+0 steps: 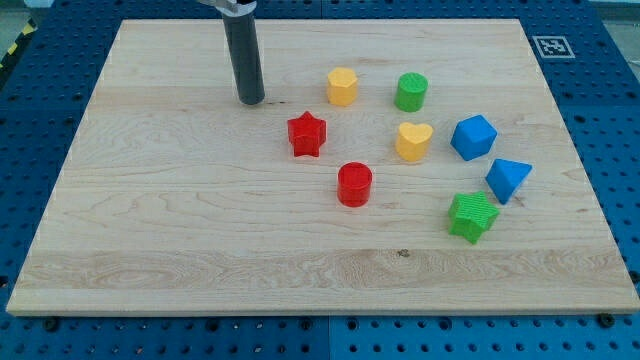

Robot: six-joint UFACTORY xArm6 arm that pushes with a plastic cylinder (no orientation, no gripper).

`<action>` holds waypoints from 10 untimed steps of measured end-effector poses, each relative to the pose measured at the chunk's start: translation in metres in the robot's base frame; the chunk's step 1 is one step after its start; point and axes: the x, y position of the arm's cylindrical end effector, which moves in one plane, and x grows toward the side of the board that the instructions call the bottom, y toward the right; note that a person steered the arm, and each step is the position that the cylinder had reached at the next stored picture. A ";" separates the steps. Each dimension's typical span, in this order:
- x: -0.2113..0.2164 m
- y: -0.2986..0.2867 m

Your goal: Slide the green circle above the red star

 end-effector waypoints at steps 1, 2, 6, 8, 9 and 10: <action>0.004 0.026; 0.007 0.085; 0.031 0.249; -0.006 0.306; -0.032 0.280; -0.032 0.241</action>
